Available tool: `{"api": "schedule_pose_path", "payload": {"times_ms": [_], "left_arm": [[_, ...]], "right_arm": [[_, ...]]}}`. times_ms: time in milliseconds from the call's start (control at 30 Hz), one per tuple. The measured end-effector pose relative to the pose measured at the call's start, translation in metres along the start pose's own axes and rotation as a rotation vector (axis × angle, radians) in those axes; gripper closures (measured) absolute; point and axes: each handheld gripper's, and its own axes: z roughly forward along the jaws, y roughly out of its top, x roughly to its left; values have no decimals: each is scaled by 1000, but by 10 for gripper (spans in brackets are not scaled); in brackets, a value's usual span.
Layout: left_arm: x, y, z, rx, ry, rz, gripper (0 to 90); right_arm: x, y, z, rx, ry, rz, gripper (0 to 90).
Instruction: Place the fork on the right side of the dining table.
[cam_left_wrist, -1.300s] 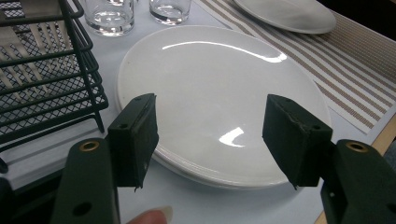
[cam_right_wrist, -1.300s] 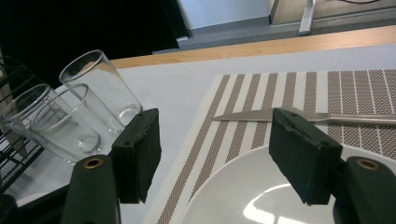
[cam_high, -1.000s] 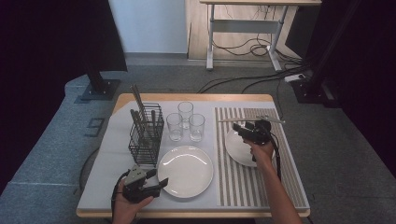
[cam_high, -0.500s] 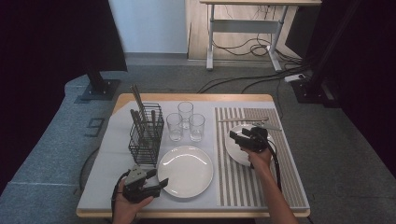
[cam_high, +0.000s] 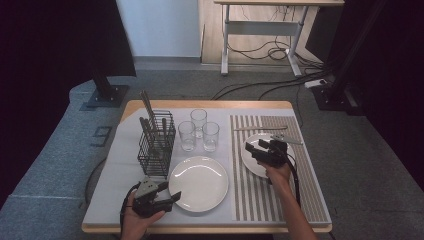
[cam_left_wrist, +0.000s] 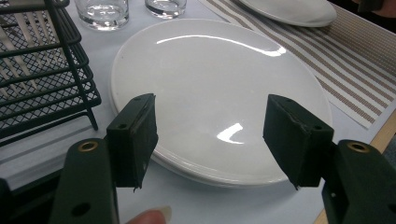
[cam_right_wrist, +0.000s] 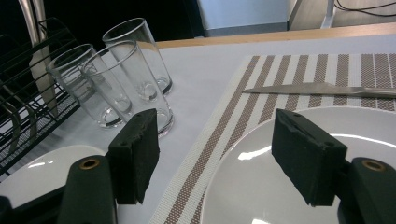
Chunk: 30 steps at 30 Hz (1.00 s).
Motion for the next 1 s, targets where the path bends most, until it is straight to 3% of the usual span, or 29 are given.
{"api": "schedule_pose_path", "payload": {"times_ms": [600, 1000], "left_arm": [[0, 0, -1, 2, 0, -2, 351], [-1, -1, -1, 5, 6, 1, 351]], "right_arm": [[24, -2, -2, -17, 70, -35, 319], [45, -11, -4, -43, 152, -54, 315]]}}
